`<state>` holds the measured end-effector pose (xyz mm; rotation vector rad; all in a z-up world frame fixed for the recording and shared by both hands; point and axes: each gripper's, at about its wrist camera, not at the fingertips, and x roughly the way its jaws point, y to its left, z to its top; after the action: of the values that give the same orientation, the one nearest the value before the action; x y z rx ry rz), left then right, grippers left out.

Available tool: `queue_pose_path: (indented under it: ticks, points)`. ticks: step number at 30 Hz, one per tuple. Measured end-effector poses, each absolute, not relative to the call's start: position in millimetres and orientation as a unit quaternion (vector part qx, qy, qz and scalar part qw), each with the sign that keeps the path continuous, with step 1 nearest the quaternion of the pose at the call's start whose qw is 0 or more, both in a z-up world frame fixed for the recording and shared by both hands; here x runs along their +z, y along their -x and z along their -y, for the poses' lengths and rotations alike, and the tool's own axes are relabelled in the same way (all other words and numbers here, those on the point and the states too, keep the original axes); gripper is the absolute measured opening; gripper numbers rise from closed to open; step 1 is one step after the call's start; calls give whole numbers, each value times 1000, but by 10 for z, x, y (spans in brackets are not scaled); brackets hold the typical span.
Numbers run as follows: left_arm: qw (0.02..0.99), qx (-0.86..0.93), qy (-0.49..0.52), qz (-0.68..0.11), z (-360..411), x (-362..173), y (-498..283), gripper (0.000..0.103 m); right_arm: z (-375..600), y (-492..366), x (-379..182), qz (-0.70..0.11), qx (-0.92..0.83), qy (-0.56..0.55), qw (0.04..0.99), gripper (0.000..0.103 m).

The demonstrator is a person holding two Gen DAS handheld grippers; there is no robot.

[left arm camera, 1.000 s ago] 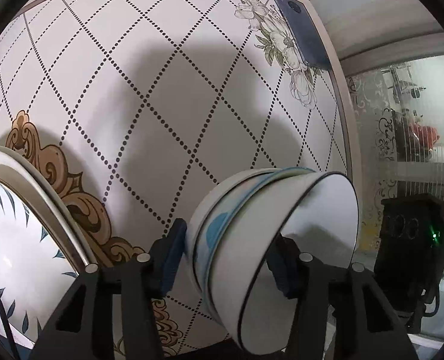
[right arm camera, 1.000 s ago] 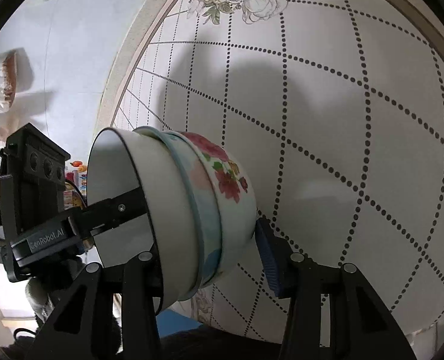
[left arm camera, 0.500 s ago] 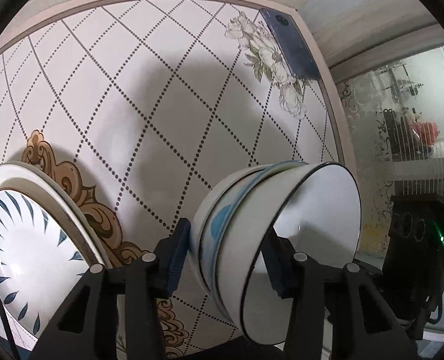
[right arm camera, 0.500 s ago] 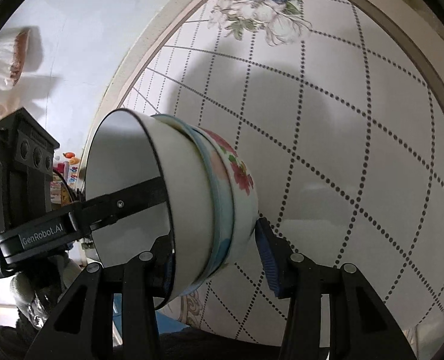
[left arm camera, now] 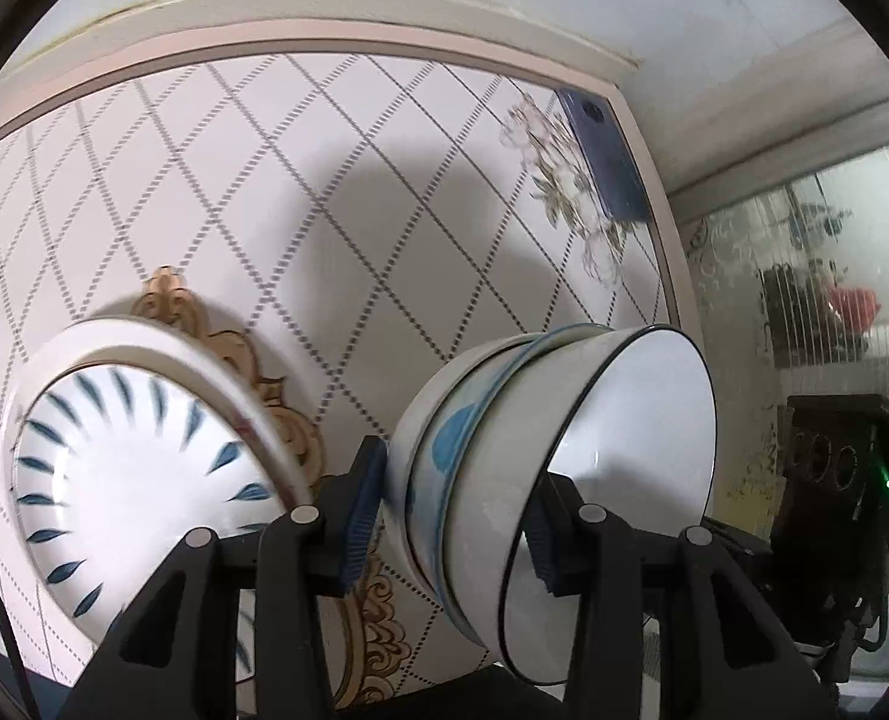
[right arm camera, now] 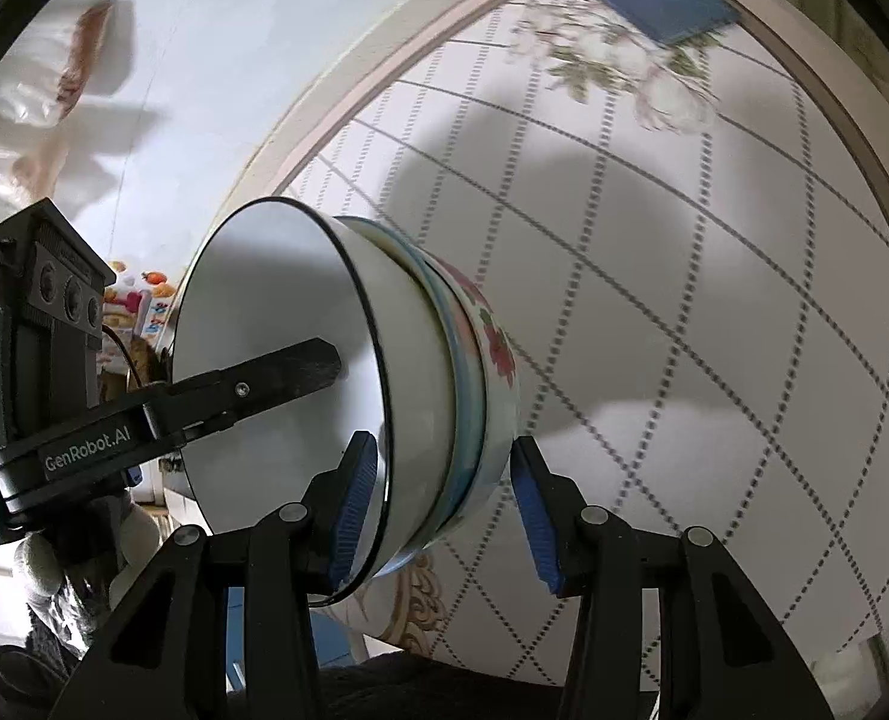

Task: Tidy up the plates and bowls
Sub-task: 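Carry the bowl stack with both grippers onto the blue-striped plate stack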

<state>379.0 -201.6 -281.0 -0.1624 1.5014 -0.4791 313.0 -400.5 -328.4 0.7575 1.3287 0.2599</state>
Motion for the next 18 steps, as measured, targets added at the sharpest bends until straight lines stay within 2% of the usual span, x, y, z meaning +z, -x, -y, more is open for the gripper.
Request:
queue_pose_path:
  ticks: [11, 18]
  points:
    - [717, -149, 116, -671, 1288, -2711, -3684, 39, 3473, -3396, -3064, -606, 183, -303, 712, 49]
    - [720, -101, 157, -668, 799, -2773, -3570, 39, 2984, -3600, -3120, -625, 229, -271, 695, 49]
